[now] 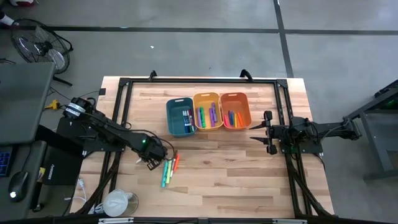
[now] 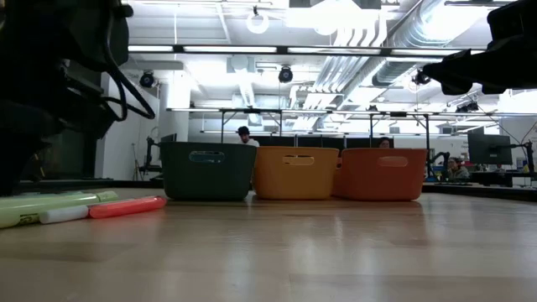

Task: Pick & Place Markers
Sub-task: Put the dark red marker pen into the blue bin

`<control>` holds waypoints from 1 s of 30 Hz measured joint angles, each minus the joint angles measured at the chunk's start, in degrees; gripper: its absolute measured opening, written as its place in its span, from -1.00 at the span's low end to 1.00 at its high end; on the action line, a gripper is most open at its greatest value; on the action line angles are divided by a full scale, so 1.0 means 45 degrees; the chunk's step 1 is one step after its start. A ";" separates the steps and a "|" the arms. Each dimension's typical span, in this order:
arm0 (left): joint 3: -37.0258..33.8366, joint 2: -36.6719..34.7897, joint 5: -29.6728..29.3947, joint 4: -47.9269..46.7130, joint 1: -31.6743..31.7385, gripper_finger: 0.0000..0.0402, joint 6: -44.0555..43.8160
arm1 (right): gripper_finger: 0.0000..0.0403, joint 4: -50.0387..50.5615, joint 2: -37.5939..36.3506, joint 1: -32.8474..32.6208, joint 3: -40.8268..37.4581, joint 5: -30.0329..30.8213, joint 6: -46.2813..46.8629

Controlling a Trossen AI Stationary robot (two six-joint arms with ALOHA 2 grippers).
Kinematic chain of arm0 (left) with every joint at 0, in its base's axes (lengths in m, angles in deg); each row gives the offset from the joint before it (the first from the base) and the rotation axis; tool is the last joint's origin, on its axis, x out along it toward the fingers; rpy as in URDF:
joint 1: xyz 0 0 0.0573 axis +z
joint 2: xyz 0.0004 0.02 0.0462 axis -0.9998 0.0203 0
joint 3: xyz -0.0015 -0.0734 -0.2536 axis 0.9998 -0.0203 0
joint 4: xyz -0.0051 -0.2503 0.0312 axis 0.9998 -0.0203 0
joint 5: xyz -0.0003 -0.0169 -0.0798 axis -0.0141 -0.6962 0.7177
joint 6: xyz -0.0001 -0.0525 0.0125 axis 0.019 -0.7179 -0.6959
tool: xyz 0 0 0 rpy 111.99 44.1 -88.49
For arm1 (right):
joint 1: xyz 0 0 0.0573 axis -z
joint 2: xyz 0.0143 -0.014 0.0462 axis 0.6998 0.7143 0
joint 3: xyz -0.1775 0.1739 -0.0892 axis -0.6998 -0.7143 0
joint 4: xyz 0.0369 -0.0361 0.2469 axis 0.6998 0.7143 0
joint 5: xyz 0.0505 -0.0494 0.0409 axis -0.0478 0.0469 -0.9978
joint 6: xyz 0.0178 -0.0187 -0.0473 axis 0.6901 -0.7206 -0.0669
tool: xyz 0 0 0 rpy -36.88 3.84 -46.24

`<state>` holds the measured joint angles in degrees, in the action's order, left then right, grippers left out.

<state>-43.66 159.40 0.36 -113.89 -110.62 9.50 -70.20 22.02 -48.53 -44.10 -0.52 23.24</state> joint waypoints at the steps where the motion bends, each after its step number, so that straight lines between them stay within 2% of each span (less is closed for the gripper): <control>1: 0.0064 -0.0065 -0.0195 -0.0092 0.0013 -0.88 0.0004 | -0.17 0.0000 0.0004 0.0000 0.0000 -0.0005 0.0000; 6: 0.0566 -0.0468 -0.0207 -0.0208 0.0015 -0.88 -0.0117 | -0.17 0.0000 0.0001 0.0000 0.0000 -0.0002 0.0000; 15: 0.2416 -0.0531 -0.0482 -0.1976 0.0234 -0.88 -0.0686 | -0.17 0.0000 0.0004 -0.0002 -0.0002 0.0000 0.0005; 22: 0.4610 -0.0545 -0.1049 -0.2875 0.1705 -0.85 -0.0079 | -0.17 0.0000 0.0000 0.0000 -0.0005 0.0000 0.0005; 30: 0.6842 -0.0272 -0.1984 -0.2905 0.4514 -0.88 0.0877 | -0.17 0.0000 0.0001 -0.0001 -0.0001 0.0000 0.0001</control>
<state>-12.86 158.18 -8.57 -126.96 -90.31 13.45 -70.20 22.02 -48.54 -44.10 -0.52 23.25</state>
